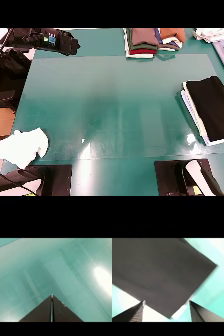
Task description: Fold the shirts.
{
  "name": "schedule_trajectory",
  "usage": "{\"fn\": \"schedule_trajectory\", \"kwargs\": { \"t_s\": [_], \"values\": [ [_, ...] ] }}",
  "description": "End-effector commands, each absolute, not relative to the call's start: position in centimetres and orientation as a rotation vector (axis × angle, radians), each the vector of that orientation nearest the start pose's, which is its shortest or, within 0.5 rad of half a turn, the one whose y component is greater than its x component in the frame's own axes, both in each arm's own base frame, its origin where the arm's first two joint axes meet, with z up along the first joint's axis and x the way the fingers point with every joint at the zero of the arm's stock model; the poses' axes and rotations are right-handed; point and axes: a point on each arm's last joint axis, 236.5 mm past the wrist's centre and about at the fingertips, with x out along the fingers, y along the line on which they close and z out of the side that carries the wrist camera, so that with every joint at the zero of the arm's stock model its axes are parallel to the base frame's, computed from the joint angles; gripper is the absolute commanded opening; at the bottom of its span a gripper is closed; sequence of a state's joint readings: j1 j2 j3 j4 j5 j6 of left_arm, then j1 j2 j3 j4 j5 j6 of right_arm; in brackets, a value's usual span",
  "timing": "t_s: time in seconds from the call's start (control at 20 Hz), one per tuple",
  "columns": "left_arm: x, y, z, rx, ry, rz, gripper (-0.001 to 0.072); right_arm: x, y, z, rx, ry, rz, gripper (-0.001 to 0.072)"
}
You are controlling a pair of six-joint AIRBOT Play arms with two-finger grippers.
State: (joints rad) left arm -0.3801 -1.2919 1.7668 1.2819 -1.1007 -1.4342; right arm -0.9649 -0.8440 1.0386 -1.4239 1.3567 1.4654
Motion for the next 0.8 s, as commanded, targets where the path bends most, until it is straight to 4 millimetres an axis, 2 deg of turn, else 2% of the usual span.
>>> {"fn": "schedule_trajectory", "kwargs": {
  "t_s": [0.0,0.1,0.2,0.3,0.45,0.5,0.65,0.7,0.75],
  "values": [
    [41.9,-23.2,27.1,0.043,0.616,-0.619,0.0028,25.3,-18.0,14.7,0.576,0.856,-0.477,0.0635],
    [41.9,-23.2,27.1,0.042,0.612,-0.618,0.0028,29.7,-12.6,17.9,0.529,0.790,-0.265,0.0635],
    [42.1,-23.2,27.4,0.039,0.599,-0.615,0.0028,33.0,-6.5,20.0,0.444,0.749,-0.071,0.0634],
    [42.1,-23.2,27.4,0.040,0.600,-0.615,0.0028,34.9,-0.4,20.6,0.367,0.762,0.103,0.0633],
    [42.1,-23.2,27.4,0.039,0.600,-0.615,0.0028,36.3,7.6,20.1,0.282,0.825,0.320,0.0623],
    [42.1,-23.2,27.4,0.039,0.600,-0.616,0.0028,36.5,9.8,19.8,0.253,0.846,0.376,0.0551],
    [42.1,-23.2,27.4,0.038,0.600,-0.616,0.0028,37.1,14.8,19.3,0.198,0.888,0.498,0.0207],
    [42.1,-23.2,27.4,0.038,0.600,-0.616,0.0028,37.2,16.1,19.2,0.185,0.895,0.527,0.0062],
    [42.1,-23.2,27.4,0.038,0.599,-0.616,0.0028,37.4,16.9,19.2,0.176,0.897,0.546,0.0016]
  ]
}}
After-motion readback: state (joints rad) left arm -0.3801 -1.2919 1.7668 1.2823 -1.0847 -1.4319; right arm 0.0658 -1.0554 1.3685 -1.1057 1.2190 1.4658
